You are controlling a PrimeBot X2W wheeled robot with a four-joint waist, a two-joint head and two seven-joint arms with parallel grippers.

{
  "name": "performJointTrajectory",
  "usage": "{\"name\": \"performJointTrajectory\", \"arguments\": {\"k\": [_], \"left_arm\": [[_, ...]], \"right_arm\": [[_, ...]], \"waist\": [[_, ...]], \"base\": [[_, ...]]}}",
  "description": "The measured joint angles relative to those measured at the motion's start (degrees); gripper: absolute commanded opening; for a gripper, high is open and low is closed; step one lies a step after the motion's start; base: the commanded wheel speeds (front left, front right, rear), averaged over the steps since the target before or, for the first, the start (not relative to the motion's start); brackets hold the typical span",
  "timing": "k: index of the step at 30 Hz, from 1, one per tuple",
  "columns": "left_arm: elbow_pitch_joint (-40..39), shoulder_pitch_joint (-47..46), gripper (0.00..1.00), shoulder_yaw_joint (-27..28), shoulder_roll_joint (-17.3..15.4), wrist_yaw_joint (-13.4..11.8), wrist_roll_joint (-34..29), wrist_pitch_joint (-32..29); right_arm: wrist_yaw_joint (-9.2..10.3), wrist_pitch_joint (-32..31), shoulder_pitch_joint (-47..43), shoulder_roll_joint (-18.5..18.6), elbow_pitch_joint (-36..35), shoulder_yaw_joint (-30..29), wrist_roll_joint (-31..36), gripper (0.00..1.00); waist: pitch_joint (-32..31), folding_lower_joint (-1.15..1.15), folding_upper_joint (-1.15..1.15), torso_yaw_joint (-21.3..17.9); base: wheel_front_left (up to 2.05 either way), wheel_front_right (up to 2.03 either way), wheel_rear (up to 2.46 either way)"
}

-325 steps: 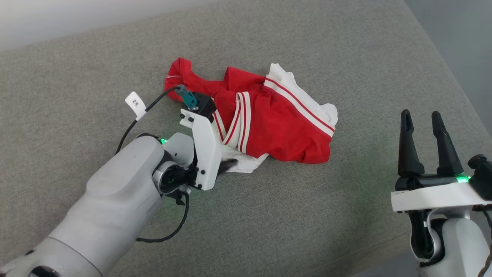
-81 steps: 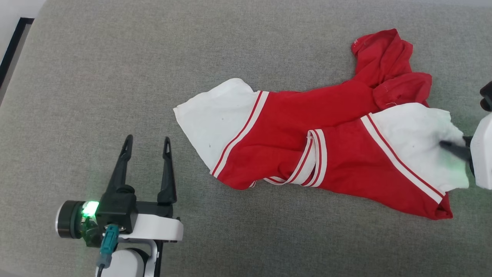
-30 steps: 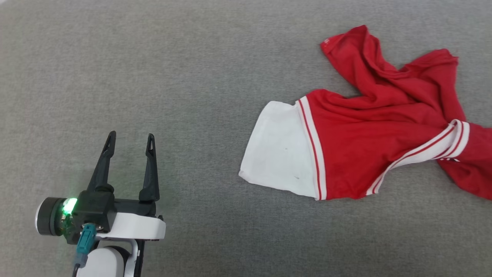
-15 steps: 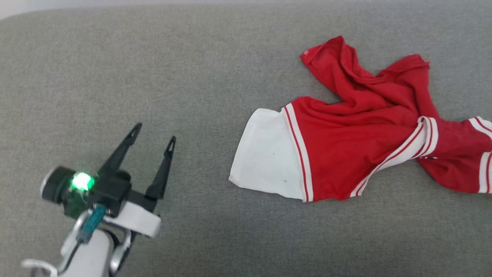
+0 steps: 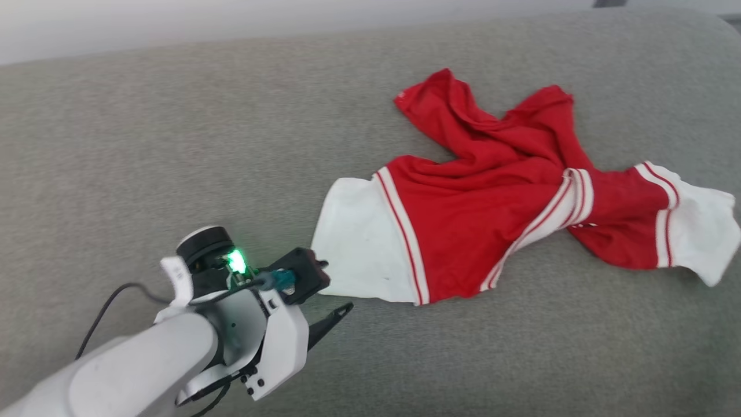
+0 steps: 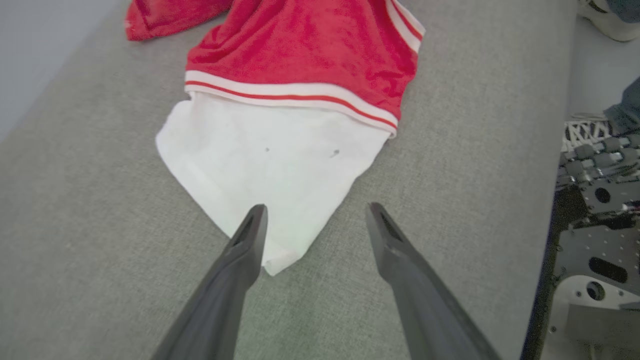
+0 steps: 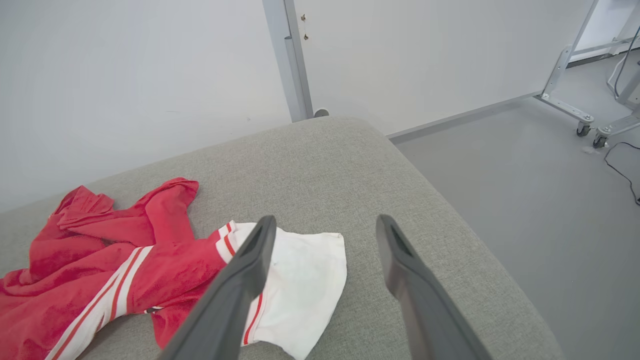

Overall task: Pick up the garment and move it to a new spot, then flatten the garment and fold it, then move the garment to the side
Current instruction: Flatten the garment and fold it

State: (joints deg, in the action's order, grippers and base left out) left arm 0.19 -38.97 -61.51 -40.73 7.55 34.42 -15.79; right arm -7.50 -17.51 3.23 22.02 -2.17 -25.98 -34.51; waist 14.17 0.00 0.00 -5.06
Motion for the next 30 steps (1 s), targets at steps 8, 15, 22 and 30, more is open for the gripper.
{"name": "performJointTrajectory", "arguments": {"k": [8, 15, 22, 30], "left_arm": [[5.2, -10.3, 1.0, -11.5, 0.5, 0.0, 8.7, -3.7], [6.2, -9.9, 1.0, -11.9, 3.3, 0.0, 7.8, -8.6], [7.8, -9.9, 1.0, -11.7, 3.5, 0.1, 3.9, -9.4], [12.5, -10.8, 0.14, -11.6, 5.8, 0.5, -0.3, -6.4]], "right_arm": [[0.0, -0.2, 0.7, -0.3, -2.1, 3.4, 0.2, 1.0], [0.0, 0.9, 1.4, -0.3, -1.7, 4.1, -0.2, 1.0], [0.0, 1.9, 2.4, -0.3, -0.7, 5.8, -0.6, 1.0], [0.0, 1.2, 3.5, 0.7, -0.7, 9.6, -0.7, 1.0]], "waist": [[1.9, 0.0, 0.0, -4.0], [4.3, 0.0, 0.0, -6.3], [5.8, 0.0, 0.0, -7.5], [6.6, 0.0, 0.0, -7.7]], "base": [[0.0, 0.0, 0.0], [0.0, 0.0, 0.0], [0.0, 0.0, 0.0], [0.0, 0.0, 0.0]]}}
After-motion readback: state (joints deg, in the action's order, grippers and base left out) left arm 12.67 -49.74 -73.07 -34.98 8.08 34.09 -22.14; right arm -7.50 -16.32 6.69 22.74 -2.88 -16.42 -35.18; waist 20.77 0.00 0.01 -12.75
